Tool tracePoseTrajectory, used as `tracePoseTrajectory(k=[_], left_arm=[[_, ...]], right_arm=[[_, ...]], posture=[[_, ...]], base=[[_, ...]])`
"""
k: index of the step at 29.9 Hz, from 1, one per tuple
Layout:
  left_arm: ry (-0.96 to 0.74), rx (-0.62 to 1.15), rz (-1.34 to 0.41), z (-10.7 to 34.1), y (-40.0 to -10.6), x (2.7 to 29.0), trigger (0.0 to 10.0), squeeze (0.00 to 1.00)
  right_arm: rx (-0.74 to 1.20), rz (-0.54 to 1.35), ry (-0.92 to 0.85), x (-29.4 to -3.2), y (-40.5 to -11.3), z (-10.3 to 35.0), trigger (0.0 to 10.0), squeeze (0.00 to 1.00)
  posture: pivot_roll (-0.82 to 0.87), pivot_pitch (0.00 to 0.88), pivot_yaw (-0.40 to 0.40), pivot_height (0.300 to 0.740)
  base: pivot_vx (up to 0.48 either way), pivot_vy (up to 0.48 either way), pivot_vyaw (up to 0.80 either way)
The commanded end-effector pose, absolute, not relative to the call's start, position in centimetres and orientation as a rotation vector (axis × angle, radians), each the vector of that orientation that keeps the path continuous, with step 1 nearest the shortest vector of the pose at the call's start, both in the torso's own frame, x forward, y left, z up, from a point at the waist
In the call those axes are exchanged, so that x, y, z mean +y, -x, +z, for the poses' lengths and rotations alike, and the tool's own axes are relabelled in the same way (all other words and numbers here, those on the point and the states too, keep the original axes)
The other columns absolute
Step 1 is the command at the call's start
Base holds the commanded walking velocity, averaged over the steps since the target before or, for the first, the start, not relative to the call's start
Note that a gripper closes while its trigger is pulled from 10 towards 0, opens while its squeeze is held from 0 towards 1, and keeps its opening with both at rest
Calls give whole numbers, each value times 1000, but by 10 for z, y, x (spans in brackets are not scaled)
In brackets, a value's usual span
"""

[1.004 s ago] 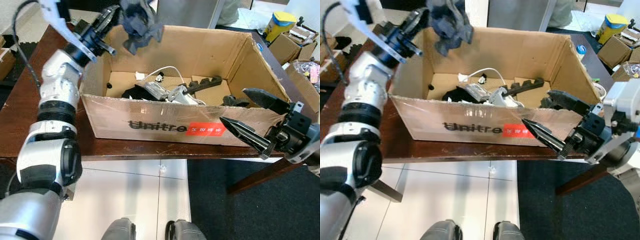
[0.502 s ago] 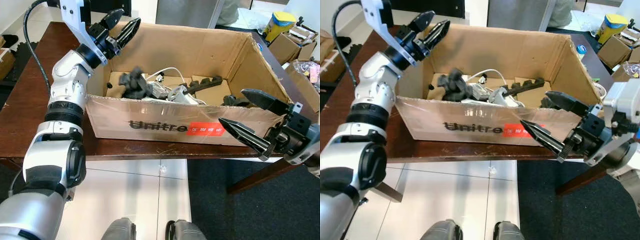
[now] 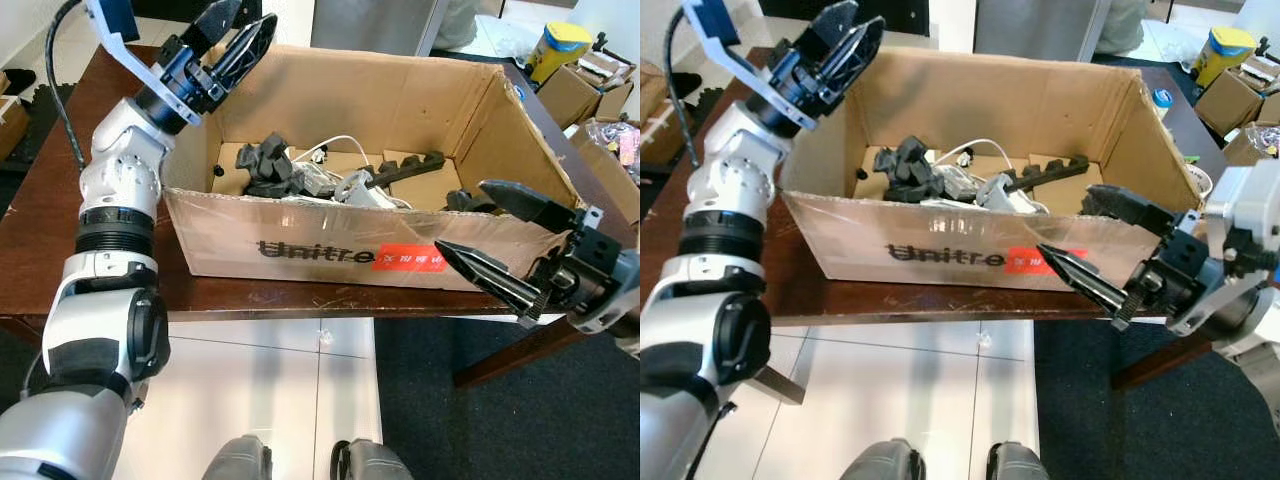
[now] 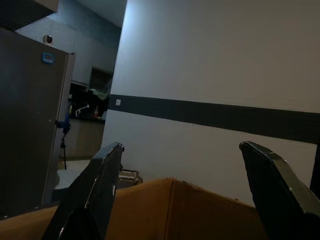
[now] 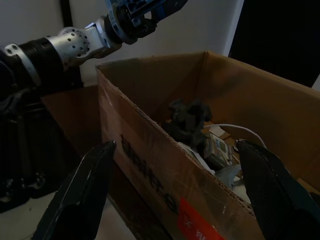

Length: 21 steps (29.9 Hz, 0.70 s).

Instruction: Picking trash to rubbish bin

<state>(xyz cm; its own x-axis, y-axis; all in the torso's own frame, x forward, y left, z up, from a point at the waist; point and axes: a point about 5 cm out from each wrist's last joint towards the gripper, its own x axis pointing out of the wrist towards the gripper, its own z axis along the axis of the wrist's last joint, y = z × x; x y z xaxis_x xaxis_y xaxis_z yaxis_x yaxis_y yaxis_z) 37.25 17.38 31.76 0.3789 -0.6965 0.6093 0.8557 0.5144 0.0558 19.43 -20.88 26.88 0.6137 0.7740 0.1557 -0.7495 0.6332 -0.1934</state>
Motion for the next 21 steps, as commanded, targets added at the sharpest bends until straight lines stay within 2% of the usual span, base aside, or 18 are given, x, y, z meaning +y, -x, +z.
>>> tracePoseTrajectory(k=[1, 7, 12, 21], left_arm=[[305, -635, -1014, 318, -370, 185, 10000, 0], [435, -676, -1035, 324, -360, 214, 10000, 0], [453, -638, -1011, 317, -358, 228, 10000, 0], [462, -522, -1012, 288, -360, 223, 10000, 0]], right_arm=[[-262, 927, 132, -203, -188, 274, 10000, 0], [-303, 989, 101, -198, -184, 277, 10000, 0], [-289, 1013, 80, -194, -186, 272, 10000, 0], [-180, 1030, -8, -186, -199, 242, 10000, 0]], posture=[[71, 91, -18, 740], [76, 84, -21, 740], [80, 79, -23, 740], [87, 65, -32, 740]], base=[[0, 0, 0], [0, 0, 0], [0, 0, 0], [-270, 0, 0]])
